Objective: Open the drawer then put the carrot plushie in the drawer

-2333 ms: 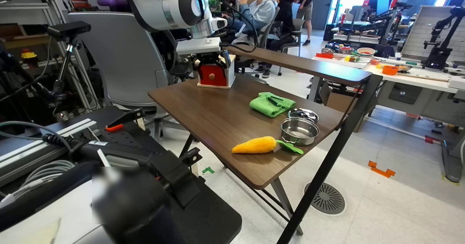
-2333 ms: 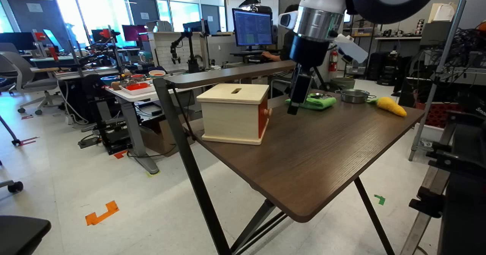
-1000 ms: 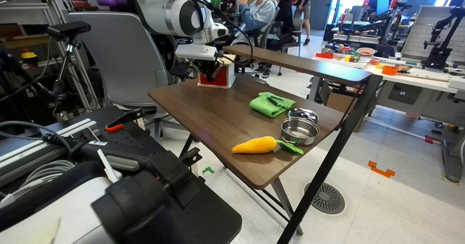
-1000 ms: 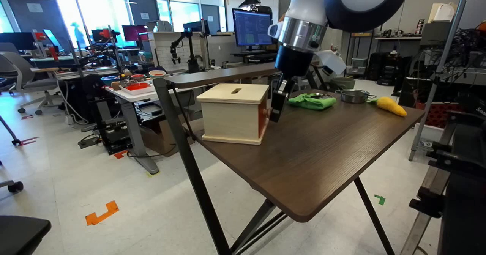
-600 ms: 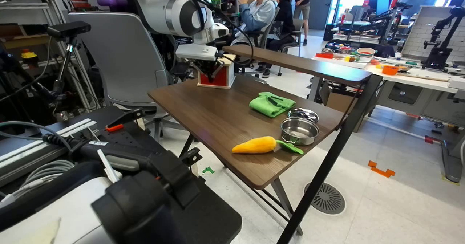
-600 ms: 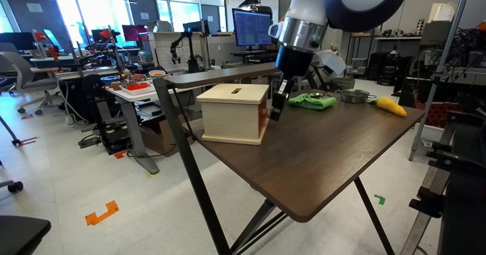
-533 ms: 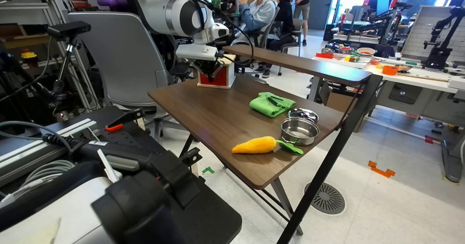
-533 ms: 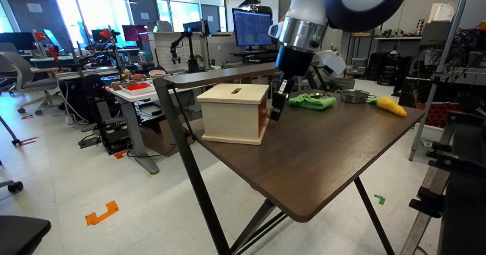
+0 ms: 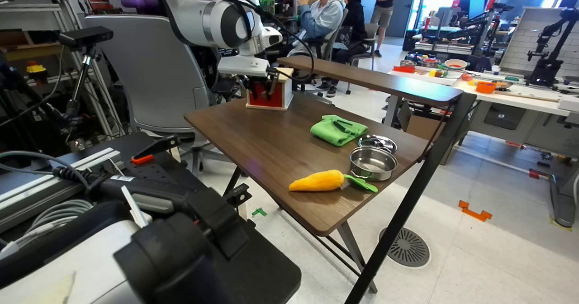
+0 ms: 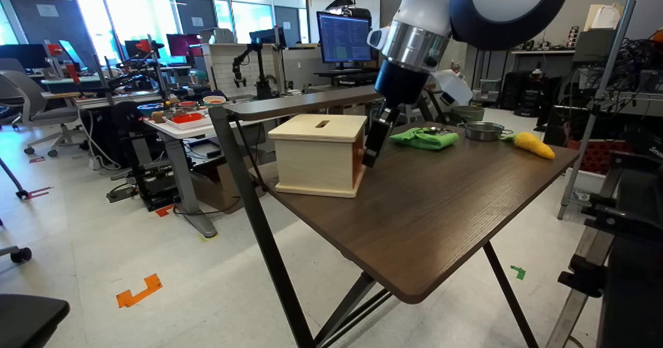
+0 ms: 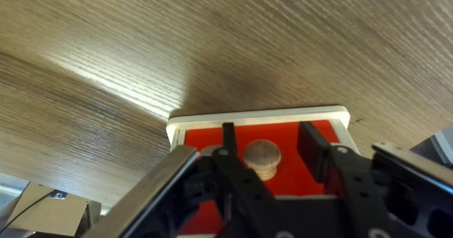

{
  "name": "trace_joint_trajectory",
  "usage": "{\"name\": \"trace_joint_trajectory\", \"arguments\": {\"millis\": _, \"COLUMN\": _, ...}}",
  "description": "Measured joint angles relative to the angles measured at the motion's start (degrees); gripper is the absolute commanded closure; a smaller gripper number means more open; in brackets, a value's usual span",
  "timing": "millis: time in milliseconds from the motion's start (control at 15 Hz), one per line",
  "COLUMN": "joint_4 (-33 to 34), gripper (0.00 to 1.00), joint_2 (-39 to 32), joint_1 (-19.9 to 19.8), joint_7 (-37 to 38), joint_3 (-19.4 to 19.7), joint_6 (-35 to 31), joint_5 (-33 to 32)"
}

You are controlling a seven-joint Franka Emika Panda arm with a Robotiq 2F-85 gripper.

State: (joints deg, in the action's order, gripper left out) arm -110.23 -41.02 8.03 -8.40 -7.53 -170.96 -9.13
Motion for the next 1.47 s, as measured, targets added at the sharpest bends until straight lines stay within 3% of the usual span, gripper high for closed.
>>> {"name": "trace_joint_trajectory", "arguments": {"millis": 67, "joint_4": -0.5, "gripper": 0.2, "joint_2": 0.1, "joint_1": 0.2, "joint_7": 0.0, "joint_3": 0.2, "joint_6": -1.6, "joint_5": -0.5}}
{"name": "trace_joint_trajectory", "arguments": {"millis": 133, "joint_4": -1.0, "gripper": 0.55, "joint_2": 0.2, "joint_1": 0.5, "joint_7": 0.0, "joint_3": 0.4, "joint_6": -3.0, "joint_5": -0.8}}
{"name": "trace_joint_trajectory", "arguments": {"millis": 267, "joint_4": -1.6, "gripper": 0.51, "joint_2": 0.2, "joint_1": 0.7, "joint_7": -0.1, "joint_3": 0.6, "joint_6": -5.0, "joint_5": -0.8}}
{"name": "trace_joint_trajectory", "arguments": {"millis": 667, "joint_4": -3.0, "gripper": 0.98, "joint_2": 0.2, "joint_1": 0.7, "joint_7": -0.3, "joint_3": 1.2, "joint_6": -6.9, "joint_5": -0.8}}
{"name": "trace_joint_trajectory", "arguments": {"millis": 800, "joint_4": -3.1, "gripper": 0.93, "joint_2": 0.2, "joint_1": 0.7, "joint_7": -0.4, "joint_3": 1.4, "joint_6": -7.0, "joint_5": -0.8}}
{"name": "trace_joint_trajectory", "arguments": {"millis": 1467, "joint_4": -4.4, "gripper": 0.93, "joint_2": 0.8, "joint_1": 0.2, "joint_7": -0.5, "joint_3": 1.2, "joint_6": -7.9, "joint_5": -0.8}}
